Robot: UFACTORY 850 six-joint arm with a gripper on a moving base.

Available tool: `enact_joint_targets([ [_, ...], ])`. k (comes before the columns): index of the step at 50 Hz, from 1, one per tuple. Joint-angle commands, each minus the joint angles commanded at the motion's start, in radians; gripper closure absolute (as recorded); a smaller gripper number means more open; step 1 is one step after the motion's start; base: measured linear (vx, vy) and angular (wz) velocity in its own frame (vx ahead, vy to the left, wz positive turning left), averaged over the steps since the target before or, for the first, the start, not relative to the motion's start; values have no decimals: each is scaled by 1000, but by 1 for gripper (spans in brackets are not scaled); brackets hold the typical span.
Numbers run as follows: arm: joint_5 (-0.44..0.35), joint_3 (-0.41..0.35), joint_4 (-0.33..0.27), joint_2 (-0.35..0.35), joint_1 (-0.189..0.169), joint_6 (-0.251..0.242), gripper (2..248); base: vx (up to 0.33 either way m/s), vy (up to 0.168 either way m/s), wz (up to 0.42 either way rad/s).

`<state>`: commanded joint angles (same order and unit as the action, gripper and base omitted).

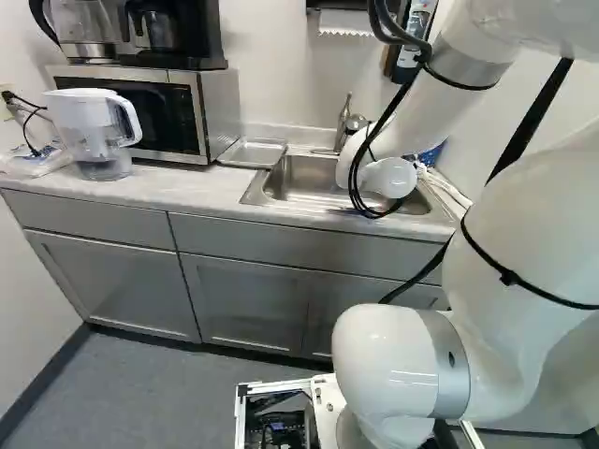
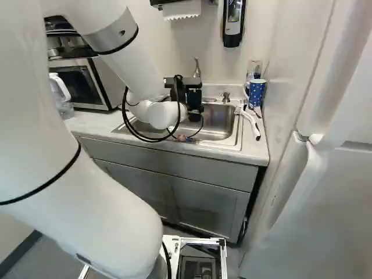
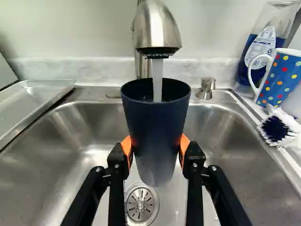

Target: Rinse the cup and place it in the tray

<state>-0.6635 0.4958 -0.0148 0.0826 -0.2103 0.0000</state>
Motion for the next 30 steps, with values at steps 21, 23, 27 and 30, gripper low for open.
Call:
enact_joint_targets([
  [21,0,0,0,0,0,0,133,0,0,0],
  [23,0,0,0,0,1,0,133,0,0,0],
  [27,0,-1,0,2,4,0,133,0,0,0],
  [30,0,-3,0,3,10,0,133,0,0,0],
])
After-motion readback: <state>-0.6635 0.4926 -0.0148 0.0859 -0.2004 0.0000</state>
